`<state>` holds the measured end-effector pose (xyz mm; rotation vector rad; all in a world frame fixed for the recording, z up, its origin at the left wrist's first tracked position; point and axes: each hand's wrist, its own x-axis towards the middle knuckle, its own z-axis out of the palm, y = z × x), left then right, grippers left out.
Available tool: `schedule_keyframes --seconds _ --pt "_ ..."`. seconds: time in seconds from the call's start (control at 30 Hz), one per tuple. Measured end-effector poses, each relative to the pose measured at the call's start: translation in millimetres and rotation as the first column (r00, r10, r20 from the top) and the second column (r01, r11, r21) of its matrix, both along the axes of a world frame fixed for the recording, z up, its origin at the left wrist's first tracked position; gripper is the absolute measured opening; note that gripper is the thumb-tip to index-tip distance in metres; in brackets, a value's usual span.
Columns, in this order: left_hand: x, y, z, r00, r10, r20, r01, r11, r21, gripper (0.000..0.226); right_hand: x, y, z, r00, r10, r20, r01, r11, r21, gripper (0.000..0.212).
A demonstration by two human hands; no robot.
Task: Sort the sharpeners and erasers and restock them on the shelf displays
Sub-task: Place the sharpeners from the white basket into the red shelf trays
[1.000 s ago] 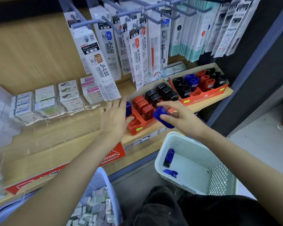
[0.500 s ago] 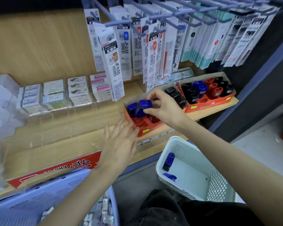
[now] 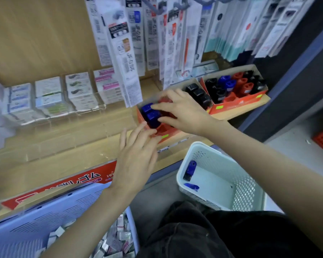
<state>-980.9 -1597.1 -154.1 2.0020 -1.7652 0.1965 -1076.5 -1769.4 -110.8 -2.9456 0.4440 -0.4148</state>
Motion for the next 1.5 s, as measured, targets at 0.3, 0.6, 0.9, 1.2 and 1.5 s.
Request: schedule_keyframes --seconds 0.3,0.6,0.9,1.2,1.5 --pt "-59.4 -85.2 -54.0 0.746 -0.075 -0.662 0.487 0.74 0.464 0.021 -147.5 -10.4 -80.8 0.868 -0.271 -0.416 0.481 0.668 0.568 0.018" --pt "-110.7 -172.7 -233.1 0.742 0.373 -0.557 0.281 0.581 0.764 0.012 -174.3 -6.1 -303.9 0.751 -0.212 -0.625 0.647 0.424 0.634 0.036" --pt "-135.4 -165.2 -294.0 0.899 0.274 -0.343 0.042 0.724 0.688 0.043 -152.7 10.7 -391.6 0.737 -0.287 -0.612 0.657 0.517 0.548 0.041" --pt "-141.9 -164.9 -303.8 0.955 0.218 -0.201 0.012 0.648 0.761 0.04 -195.6 -3.5 -341.0 0.677 -0.453 -0.58 0.683 0.093 0.725 0.027" --pt "-129.8 -158.1 -269.4 0.7 0.374 -0.609 0.273 0.648 0.711 0.024 -229.0 -10.8 -258.1 0.561 -0.735 -0.381 0.442 -0.123 0.888 0.028"
